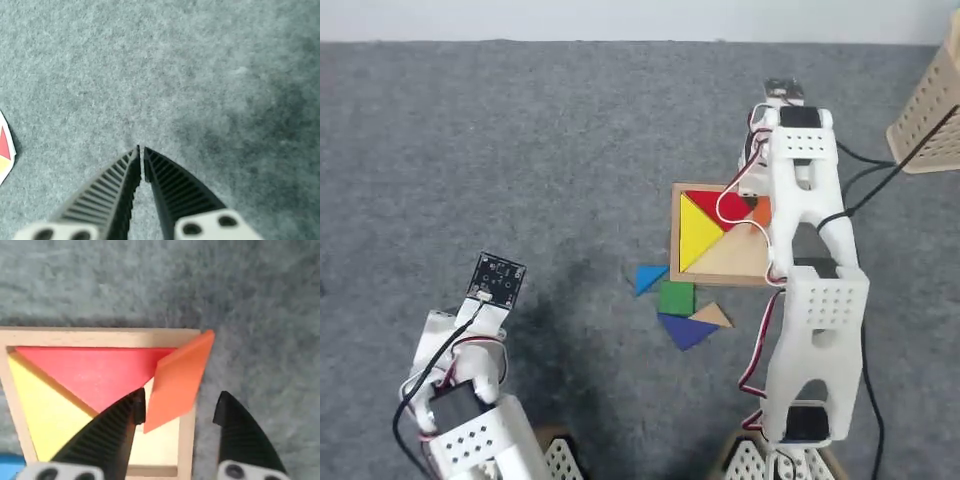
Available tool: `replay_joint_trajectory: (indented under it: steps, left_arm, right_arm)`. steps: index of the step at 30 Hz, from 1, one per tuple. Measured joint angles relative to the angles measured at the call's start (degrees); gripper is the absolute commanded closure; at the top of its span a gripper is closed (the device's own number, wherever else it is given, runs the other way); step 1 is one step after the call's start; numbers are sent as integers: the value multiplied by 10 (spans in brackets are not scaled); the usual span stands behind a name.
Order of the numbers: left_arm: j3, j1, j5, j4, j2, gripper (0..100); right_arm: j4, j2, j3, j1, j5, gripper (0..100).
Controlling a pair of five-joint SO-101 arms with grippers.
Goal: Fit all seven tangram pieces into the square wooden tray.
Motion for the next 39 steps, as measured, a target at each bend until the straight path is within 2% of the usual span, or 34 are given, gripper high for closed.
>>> replay_joint_trajectory:
  steps: [6, 13, 17, 23, 39]
  left_arm:
    - [0, 0, 0, 0, 0, 988]
    - [0, 0, 0, 0, 0, 988]
    - [0, 0, 0, 0, 0, 988]
    - [0, 0, 0, 0, 0, 988]
    - [0, 0, 0, 0, 0, 988]
  right_arm:
    - [3, 0, -39, 1, 26, 786]
    - [-30, 35, -87, 5, 127, 786]
    - [-42, 68, -87, 5, 130, 793]
    - [-39, 82, -87, 5, 130, 871]
    - [53, 82, -87, 5, 73, 871]
